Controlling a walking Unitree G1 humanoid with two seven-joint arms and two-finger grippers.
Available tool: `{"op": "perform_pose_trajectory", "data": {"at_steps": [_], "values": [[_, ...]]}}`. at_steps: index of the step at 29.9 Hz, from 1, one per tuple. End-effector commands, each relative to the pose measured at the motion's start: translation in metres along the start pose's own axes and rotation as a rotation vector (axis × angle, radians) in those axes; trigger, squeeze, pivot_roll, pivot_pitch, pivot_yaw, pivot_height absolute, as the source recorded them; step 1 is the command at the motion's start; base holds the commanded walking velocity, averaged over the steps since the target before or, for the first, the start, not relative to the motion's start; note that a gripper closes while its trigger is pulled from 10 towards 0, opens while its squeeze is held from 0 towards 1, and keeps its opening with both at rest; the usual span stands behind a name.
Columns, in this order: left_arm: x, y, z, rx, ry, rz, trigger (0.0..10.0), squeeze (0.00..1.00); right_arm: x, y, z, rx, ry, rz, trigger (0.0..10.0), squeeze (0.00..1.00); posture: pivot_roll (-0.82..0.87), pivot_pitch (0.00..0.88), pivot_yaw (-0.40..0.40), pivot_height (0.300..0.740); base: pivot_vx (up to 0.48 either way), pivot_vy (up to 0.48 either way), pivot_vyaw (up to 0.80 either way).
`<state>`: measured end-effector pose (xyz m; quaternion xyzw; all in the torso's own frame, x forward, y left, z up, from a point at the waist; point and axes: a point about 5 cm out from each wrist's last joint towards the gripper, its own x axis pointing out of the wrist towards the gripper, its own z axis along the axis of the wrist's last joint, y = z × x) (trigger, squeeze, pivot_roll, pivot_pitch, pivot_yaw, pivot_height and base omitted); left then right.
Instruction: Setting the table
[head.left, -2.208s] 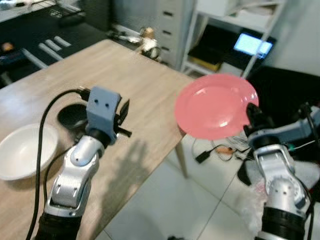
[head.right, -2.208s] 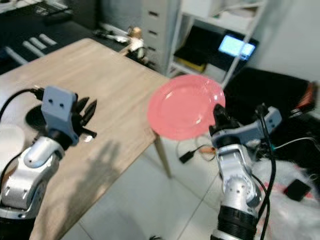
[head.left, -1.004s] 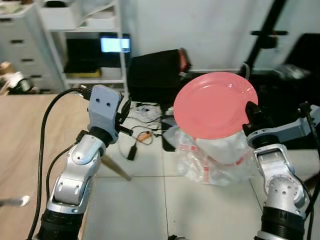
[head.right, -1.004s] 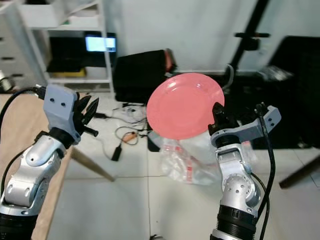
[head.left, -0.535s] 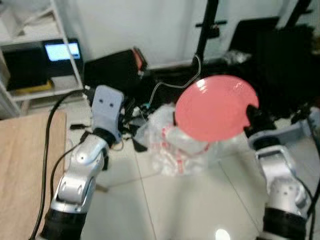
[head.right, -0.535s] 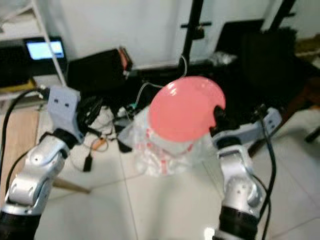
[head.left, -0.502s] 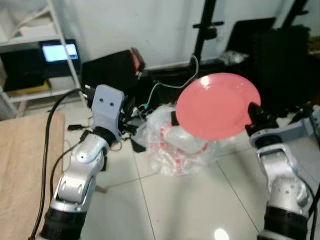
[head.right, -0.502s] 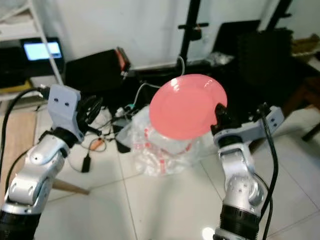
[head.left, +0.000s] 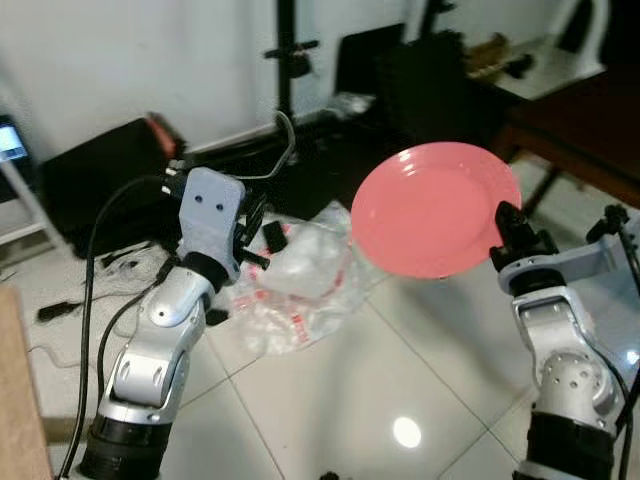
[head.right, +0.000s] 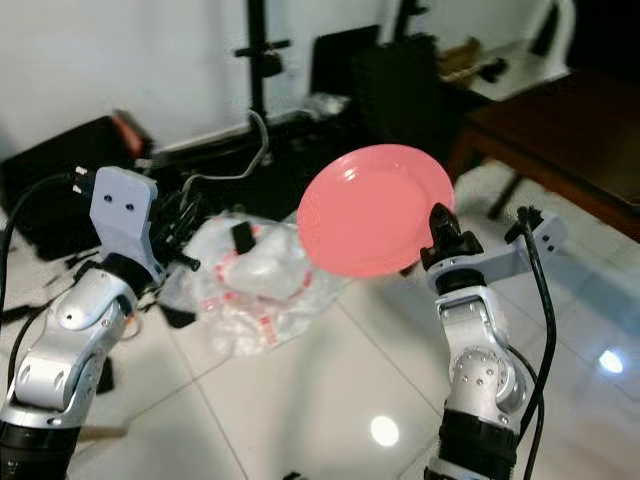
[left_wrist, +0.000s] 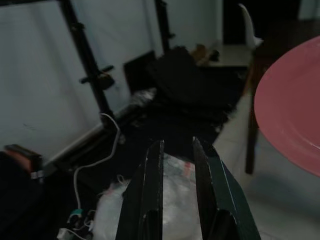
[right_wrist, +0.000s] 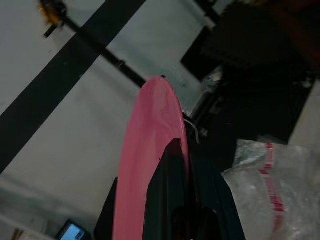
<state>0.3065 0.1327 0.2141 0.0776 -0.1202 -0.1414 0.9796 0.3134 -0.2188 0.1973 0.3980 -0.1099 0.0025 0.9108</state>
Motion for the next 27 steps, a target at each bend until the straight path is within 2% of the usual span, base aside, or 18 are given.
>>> {"op": "perform_pose_trajectory", "data": {"at_steps": [1, 22, 27], "values": [[-0.0018, -0.0028, -0.0041, 0.0, 0.016, -0.006, 10.0, 0.0, -0.001, -0.0003, 0.0012, -0.003, -0.001, 0.004, 10.0, 0.0, -0.01, 0.032, 0.065, 0.74, 0.0, 0.0, -0.8], [0.0005, -0.0049, -0.0036, -0.011, 0.014, -0.004, 10.0, 0.0, -0.0006, -0.001, 0.0024, -0.003, 0.005, -0.003, 10.0, 0.0, -0.02, 0.047, 0.059, 0.74, 0.0, 0.0, -0.8], [0.0021, -0.004, -0.0033, -0.007, 0.015, -0.016, 10.0, 0.0, 0.0051, 0.0041, 0.0077, -0.015, -0.009, 0.019, 10.0, 0.0, -0.02, 0.055, 0.073, 0.74, 0.0, 0.0, -0.8]]}}
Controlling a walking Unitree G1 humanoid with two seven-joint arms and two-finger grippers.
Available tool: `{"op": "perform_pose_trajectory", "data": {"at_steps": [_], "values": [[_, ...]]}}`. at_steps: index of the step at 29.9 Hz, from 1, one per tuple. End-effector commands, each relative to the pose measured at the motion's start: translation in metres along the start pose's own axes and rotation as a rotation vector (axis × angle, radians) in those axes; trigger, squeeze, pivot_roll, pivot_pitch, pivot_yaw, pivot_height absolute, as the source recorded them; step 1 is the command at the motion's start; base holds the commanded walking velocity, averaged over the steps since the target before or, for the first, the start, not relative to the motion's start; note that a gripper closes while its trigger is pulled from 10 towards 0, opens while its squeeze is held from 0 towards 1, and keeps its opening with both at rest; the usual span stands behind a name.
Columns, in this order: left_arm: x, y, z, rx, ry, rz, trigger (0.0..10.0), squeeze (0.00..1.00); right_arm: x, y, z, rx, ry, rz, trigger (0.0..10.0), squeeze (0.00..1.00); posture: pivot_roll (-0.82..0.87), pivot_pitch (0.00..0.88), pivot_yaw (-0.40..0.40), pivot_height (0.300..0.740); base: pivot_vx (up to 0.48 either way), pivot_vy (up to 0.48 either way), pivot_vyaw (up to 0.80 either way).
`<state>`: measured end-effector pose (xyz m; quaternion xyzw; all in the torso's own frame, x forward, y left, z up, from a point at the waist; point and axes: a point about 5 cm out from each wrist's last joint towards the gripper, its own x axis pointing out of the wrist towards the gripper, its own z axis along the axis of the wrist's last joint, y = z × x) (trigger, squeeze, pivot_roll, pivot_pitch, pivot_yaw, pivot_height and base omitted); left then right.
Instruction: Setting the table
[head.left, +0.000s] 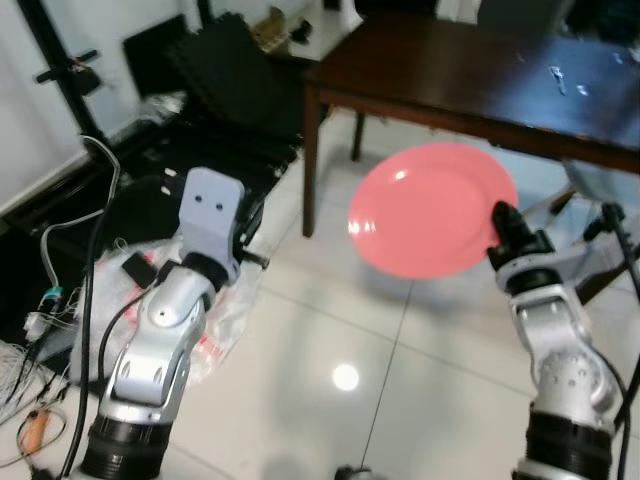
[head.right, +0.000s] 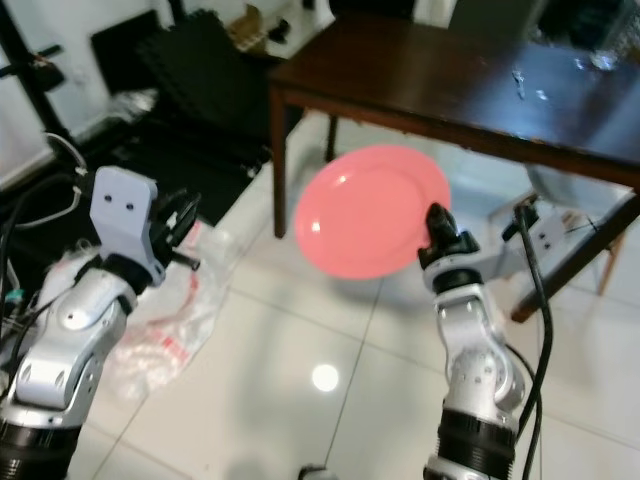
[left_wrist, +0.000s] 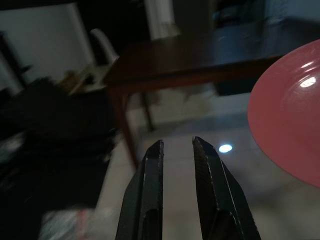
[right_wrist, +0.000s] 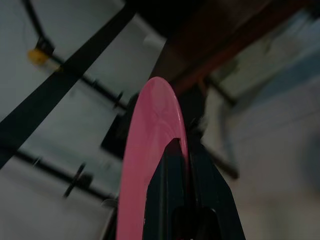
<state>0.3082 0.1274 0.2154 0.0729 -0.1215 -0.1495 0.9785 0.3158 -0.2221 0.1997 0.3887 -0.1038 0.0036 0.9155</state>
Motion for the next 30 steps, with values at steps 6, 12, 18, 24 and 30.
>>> {"op": "perform_pose_trajectory", "data": {"at_steps": [6, 12, 18, 24, 30], "values": [[0.001, 0.002, -0.003, 0.005, 0.017, -0.003, 10.0, 0.0, 0.002, 0.005, 0.005, 0.022, -0.037, 0.009, 10.0, 0.0, -0.03, 0.059, 0.076, 0.74, 0.0, 0.0, -0.8], [0.006, 0.002, 0.0, 0.002, 0.009, -0.002, 10.0, 0.0, 0.003, 0.007, 0.005, 0.019, -0.031, 0.016, 10.0, 0.0, -0.02, 0.063, 0.078, 0.74, 0.0, 0.0, -0.8], [0.007, 0.001, 0.003, -0.079, 0.004, -0.015, 10.0, 0.0, 0.005, 0.007, 0.005, 0.02, -0.037, 0.019, 10.0, 0.0, -0.02, 0.053, 0.079, 0.74, 0.0, 0.0, -0.8], [0.011, 0.001, 0.005, -0.096, -0.016, -0.014, 10.0, 0.0, 0.004, 0.011, 0.001, -0.013, -0.029, 0.041, 10.0, 0.0, -0.03, 0.037, 0.073, 0.74, 0.0, 0.0, -0.53], [0.016, -0.005, 0.007, -0.081, -0.039, -0.014, 10.0, 0.0, 0.002, 0.022, -0.002, -0.051, -0.018, 0.101, 10.0, 0.0, -0.05, 0.025, 0.07, 0.74, 0.458, 0.0, 0.0]]}}
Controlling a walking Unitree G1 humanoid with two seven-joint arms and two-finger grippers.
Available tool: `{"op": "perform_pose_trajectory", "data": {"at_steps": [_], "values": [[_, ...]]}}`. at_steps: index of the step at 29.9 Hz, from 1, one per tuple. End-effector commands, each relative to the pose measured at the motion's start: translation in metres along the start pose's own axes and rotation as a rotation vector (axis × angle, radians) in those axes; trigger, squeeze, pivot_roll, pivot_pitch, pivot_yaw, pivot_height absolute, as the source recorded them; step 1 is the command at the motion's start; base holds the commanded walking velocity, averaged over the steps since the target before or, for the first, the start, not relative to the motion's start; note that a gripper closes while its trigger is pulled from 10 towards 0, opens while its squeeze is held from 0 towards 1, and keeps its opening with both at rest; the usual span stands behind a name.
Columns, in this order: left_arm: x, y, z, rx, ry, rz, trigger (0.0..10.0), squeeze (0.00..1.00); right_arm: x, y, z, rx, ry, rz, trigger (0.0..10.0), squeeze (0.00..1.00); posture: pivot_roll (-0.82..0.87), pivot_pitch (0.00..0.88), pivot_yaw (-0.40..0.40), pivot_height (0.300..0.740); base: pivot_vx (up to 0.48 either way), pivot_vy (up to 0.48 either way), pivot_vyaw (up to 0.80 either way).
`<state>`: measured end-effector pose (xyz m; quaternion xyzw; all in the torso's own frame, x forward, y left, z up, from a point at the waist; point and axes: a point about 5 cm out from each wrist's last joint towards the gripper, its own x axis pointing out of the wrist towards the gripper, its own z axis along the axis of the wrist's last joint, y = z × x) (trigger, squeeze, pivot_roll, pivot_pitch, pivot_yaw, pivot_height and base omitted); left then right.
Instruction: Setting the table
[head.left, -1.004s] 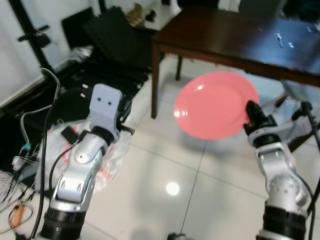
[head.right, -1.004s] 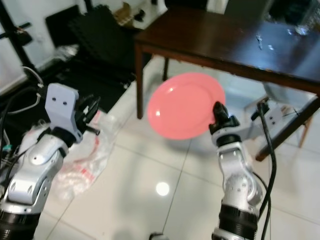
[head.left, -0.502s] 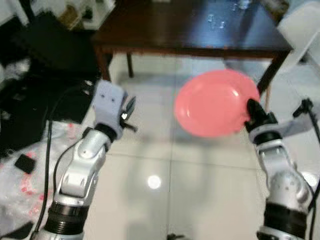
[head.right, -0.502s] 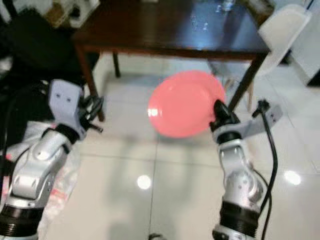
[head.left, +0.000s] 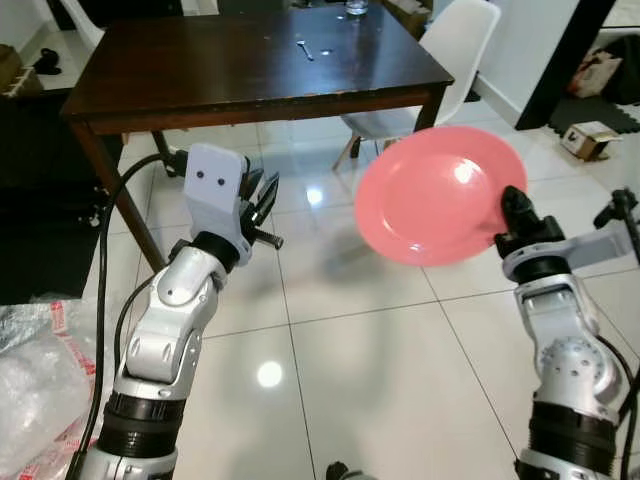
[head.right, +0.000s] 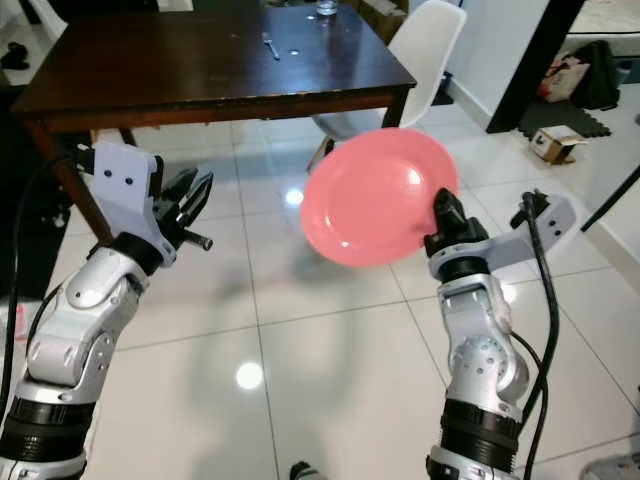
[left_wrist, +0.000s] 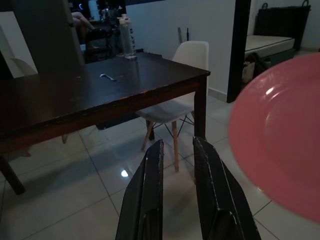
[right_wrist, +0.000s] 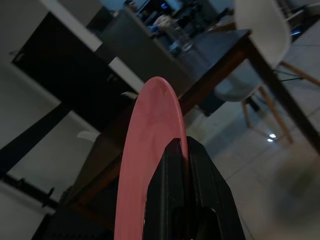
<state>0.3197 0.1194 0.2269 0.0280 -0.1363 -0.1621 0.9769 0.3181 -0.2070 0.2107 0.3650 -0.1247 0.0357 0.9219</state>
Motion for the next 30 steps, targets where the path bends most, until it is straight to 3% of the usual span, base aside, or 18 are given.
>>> {"op": "perform_pose_trajectory", "data": {"at_steps": [1, 17, 30], "values": [[0.001, -0.004, -0.002, 0.006, 0.004, -0.005, 10.0, 0.0, -0.001, 0.005, 0.002, -0.005, -0.007, 0.031, 10.0, 0.0, -0.05, 0.025, 0.069, 0.74, 0.48, 0.0, 0.0], [0.007, -0.018, -0.004, -0.005, -0.016, -0.05, 10.0, 0.0, -0.002, 0.004, 0.006, -0.011, -0.017, 0.04, 10.0, 0.0, -0.08, 0.008, 0.063, 0.74, 0.48, 0.0, 0.0], [0.007, -0.019, -0.004, 0.0, -0.018, -0.063, 10.0, 0.0, -0.003, 0.003, 0.0, 0.002, -0.009, 0.03, 10.0, 0.0, -0.06, 0.019, 0.077, 0.74, 0.48, 0.0, 0.0]]}}
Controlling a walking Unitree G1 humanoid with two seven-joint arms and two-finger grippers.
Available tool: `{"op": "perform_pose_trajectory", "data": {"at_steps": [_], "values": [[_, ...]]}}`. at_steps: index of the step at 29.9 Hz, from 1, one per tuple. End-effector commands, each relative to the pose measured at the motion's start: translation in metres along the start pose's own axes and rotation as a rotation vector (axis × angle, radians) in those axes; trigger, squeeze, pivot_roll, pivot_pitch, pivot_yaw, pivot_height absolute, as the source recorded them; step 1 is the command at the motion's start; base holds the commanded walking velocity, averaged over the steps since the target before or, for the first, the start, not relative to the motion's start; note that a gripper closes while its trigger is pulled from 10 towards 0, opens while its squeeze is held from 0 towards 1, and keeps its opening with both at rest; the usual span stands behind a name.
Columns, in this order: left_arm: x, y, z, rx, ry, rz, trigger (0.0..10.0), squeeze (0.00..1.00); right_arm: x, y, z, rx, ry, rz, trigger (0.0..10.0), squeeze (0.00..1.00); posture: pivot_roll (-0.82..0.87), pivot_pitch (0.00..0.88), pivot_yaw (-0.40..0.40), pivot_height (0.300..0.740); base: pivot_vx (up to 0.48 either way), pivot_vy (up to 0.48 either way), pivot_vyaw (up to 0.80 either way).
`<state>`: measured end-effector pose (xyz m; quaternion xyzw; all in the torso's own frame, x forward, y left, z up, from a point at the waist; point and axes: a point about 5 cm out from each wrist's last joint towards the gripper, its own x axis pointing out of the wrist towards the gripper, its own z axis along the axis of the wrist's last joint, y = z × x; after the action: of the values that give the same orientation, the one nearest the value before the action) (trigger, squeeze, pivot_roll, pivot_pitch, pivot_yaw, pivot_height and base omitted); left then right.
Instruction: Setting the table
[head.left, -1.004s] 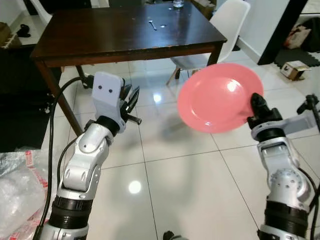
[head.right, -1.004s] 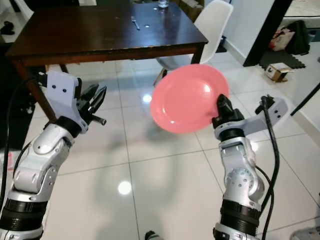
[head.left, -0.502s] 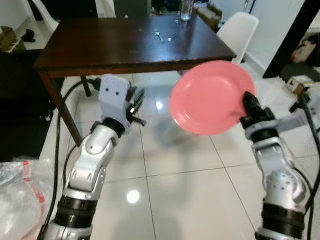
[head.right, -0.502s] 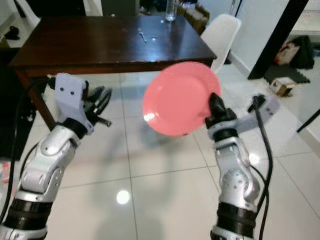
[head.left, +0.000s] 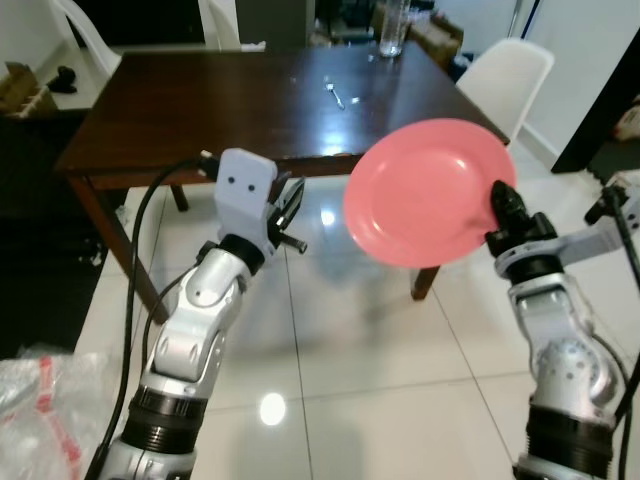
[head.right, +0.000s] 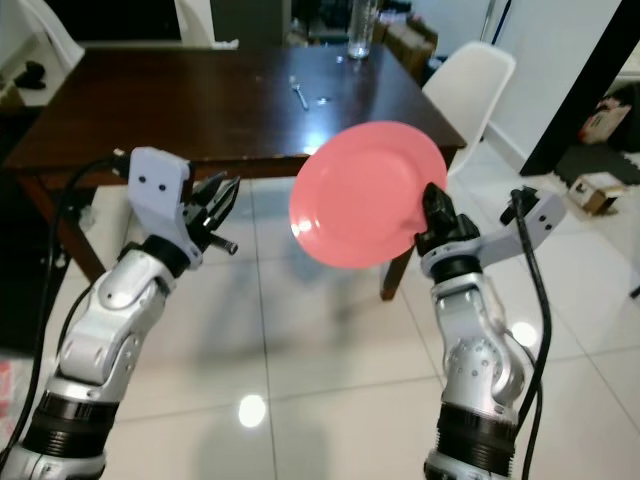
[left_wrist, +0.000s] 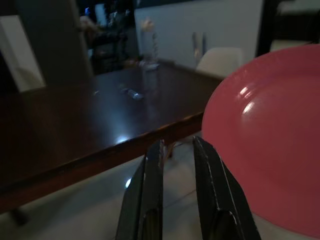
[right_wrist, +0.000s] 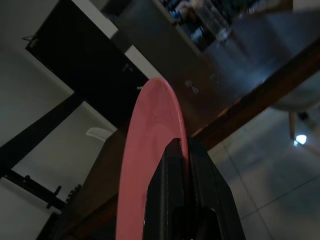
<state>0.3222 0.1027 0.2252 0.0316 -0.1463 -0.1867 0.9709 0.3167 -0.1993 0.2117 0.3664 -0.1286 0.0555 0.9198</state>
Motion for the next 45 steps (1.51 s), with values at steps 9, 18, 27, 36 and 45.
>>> {"op": "perform_pose_trajectory", "data": {"at_steps": [9, 18, 27, 36, 45], "values": [[-0.002, -0.002, -0.002, 0.0, 0.007, -0.005, 10.0, 0.0, -0.001, -0.002, 0.002, -0.001, -0.008, -0.004, 10.0, 0.0, -0.04, 0.023, 0.08, 0.74, 0.48, 0.0, 0.0], [-0.002, -0.002, -0.002, 0.003, 0.007, -0.003, 10.0, 0.0, -0.001, -0.001, 0.001, 0.002, -0.007, -0.001, 10.0, 0.0, -0.04, 0.026, 0.08, 0.74, 0.48, 0.0, 0.0], [-0.015, 0.019, -0.016, -0.009, 0.08, 0.091, 10.0, 0.0, -0.002, 0.01, -0.006, -0.005, 0.04, 0.093, 10.0, 0.0, -0.03, 0.029, 0.07, 0.74, 0.48, 0.0, 0.0], [-0.07, 0.072, -0.03, 0.08, 0.176, 0.371, 10.0, 0.0, 0.002, 0.041, -0.041, 0.082, 0.207, 0.293, 10.0, 0.0, 0.07, 0.057, 0.001, 0.74, 0.48, 0.0, 0.0], [-0.084, 0.084, -0.026, 0.07, 0.172, 0.492, 10.0, 0.0, 0.003, 0.053, -0.062, 0.121, 0.286, 0.346, 10.0, 0.0, 0.08, 0.063, -0.01, 0.74, 0.48, 0.0, 0.0]]}}
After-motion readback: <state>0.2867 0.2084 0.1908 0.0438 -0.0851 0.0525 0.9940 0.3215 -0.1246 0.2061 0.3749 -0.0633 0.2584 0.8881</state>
